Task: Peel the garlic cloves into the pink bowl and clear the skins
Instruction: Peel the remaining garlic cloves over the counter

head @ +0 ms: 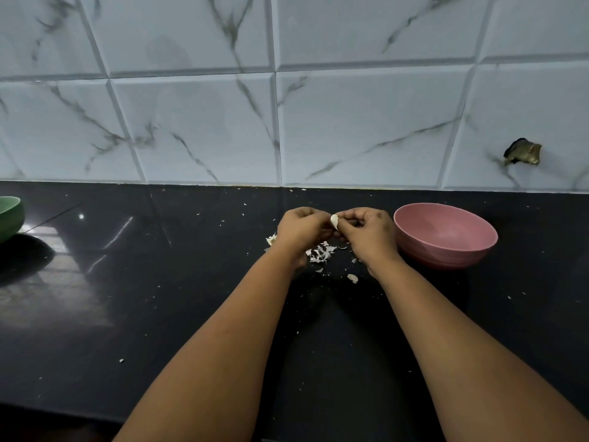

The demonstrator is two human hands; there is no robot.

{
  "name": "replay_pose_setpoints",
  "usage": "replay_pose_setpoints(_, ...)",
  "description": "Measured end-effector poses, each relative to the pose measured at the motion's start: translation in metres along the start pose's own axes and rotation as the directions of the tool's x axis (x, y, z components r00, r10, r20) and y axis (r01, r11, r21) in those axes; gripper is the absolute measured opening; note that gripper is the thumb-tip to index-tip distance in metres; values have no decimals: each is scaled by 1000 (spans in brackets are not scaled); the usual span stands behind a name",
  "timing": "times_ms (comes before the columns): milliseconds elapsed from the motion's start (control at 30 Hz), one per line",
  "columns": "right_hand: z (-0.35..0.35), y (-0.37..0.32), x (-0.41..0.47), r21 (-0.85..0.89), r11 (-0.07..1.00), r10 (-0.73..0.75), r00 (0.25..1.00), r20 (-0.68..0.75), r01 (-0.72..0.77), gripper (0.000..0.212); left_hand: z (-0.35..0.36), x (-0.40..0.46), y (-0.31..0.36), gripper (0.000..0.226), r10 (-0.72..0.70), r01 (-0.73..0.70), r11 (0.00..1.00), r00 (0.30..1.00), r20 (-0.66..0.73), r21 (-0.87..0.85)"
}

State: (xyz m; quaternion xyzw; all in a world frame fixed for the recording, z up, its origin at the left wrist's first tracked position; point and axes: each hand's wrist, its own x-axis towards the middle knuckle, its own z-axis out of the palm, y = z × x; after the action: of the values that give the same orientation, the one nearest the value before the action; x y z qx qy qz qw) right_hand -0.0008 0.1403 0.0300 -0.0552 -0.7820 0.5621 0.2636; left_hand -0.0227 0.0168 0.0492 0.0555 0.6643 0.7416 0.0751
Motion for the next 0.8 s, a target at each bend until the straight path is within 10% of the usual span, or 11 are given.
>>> replay_pose_setpoints(600, 7, -11, -3, 490, 818, 294, 951, 92, -300, 16, -1, 7, -9, 12, 212, -197, 967, 974, 84, -163)
replay_pose_setpoints(800, 3, -2, -3, -32, 992, 122, 992, -24, -123, 20, -9, 15, -8, 15, 227, -223, 959, 974, 0, -174)
